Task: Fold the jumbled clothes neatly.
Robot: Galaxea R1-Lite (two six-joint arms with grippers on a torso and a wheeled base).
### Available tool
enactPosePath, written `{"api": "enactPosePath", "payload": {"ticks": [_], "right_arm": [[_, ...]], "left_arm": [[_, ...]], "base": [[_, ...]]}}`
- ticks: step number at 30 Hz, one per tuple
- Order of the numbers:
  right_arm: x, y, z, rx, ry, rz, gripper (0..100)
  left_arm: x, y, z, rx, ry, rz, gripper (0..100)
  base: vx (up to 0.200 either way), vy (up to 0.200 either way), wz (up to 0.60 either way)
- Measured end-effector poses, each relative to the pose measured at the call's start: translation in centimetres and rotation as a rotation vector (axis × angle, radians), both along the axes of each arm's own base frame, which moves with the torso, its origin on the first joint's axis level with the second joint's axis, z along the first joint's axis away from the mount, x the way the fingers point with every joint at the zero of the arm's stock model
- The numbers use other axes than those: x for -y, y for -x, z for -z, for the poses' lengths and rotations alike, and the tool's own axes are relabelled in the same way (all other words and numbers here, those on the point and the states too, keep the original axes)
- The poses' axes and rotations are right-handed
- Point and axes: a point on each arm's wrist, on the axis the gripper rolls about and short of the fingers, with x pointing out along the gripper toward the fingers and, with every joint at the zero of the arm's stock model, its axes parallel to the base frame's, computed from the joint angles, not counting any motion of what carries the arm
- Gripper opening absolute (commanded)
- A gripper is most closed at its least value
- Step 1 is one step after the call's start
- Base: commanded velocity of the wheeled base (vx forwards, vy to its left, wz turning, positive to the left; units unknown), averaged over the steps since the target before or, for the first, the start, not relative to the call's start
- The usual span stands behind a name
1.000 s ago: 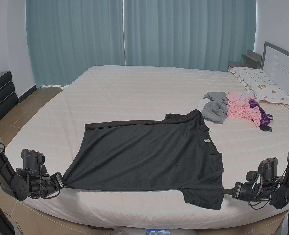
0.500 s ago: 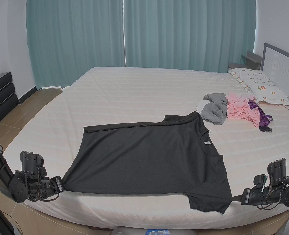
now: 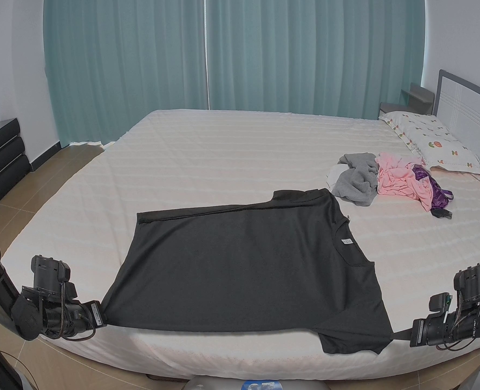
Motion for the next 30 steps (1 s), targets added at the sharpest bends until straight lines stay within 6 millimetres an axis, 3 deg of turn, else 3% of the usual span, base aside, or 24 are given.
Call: {"api": "enactPosePath", "payload": {"ticks": [13, 14, 15, 30], "right_arm": [[-0.1, 0.2, 1.1, -0.076, 0.032, -0.045, 0], [-0.1, 0.1, 1.2, -0.083, 0.034, -0.047, 100], [-0.1, 0.0, 1.3, -0.087, 0.035, -0.048, 100], [-0.3, -3.8, 1.4, -0.061, -0.018, 0.018, 100]], "left_arm": [[0.1, 0.1, 0.5, -0.04, -0.004, 0.017, 0], [0.1, 0.1, 0.5, -0.044, -0.003, 0.018, 0], [0.1, 0.1, 0.6, -0.049, -0.002, 0.02, 100], [0.4, -0.4, 0.5, -0.032, 0.037, 0.022, 100]], "base": [[0.0, 0.0, 0.0], [0.0, 0.0, 0.0], [0.0, 0.0, 0.0], [0.0, 0.0, 0.0]]}}
